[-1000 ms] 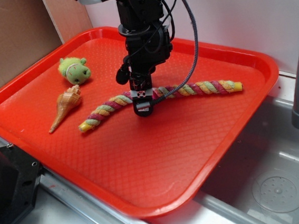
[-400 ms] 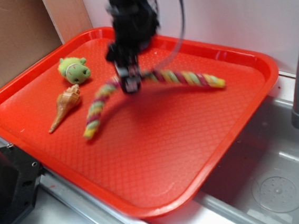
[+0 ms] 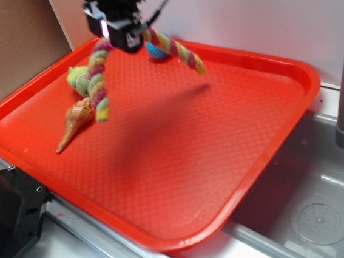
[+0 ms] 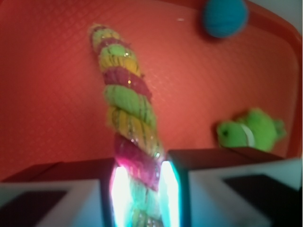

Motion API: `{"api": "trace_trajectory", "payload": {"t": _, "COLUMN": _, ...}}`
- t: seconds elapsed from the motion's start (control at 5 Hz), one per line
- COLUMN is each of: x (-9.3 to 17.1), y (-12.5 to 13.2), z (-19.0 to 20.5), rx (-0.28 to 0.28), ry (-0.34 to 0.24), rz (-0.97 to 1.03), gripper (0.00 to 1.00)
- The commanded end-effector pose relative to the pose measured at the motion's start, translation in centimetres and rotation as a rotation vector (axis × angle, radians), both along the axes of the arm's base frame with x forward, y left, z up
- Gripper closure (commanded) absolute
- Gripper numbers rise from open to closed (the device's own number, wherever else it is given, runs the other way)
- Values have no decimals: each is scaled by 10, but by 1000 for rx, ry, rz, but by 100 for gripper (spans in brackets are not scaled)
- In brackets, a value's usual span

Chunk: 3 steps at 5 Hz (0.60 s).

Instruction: Grab the multicolored rope.

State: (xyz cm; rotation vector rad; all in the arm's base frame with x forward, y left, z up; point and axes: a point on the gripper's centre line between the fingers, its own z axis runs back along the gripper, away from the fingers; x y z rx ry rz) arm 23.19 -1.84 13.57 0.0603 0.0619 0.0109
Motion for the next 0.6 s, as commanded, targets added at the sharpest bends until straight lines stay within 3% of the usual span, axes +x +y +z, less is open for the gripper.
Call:
{"api": "trace_trajectory", "payload": {"t": 0.0, "x": -39, "y": 8, "z": 72, "rx": -73, "ry": -161, "rz": 225, "gripper": 100}}
{"api": "trace_trajectory", "payload": {"t": 0.2, "x": -42, "y": 7, "z": 75, "rx": -56, "ry": -217, "rz": 243, "gripper": 100}}
{"api": "trace_trajectory", "payload": {"t": 0.4, "x": -33, "y": 7, "z": 68, "rx": -45, "ry": -210, "rz": 236, "gripper": 100}}
